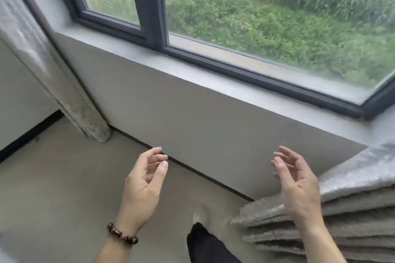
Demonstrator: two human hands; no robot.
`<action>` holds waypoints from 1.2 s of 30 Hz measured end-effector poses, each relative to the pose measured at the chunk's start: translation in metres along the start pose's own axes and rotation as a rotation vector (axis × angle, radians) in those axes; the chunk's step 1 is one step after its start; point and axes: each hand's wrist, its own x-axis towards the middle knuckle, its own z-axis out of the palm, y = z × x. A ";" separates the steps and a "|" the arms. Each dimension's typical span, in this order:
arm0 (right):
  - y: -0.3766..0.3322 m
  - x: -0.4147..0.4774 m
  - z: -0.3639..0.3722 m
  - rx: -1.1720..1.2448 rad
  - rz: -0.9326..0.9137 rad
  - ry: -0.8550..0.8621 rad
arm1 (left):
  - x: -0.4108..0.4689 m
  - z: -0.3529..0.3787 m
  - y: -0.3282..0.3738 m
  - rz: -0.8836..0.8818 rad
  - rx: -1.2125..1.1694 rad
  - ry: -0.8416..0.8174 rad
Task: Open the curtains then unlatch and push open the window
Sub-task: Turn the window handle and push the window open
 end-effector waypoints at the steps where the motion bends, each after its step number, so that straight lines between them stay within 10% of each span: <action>1: 0.000 0.008 0.021 0.010 0.008 -0.029 | 0.008 -0.013 -0.006 -0.018 0.013 0.030; 22: -0.153 0.237 0.492 0.023 -0.073 -0.467 | 0.372 -0.269 -0.017 -0.083 0.083 0.326; 36: -0.271 0.312 0.657 -0.105 -0.189 0.230 | 0.723 -0.356 -0.005 0.246 0.095 -0.368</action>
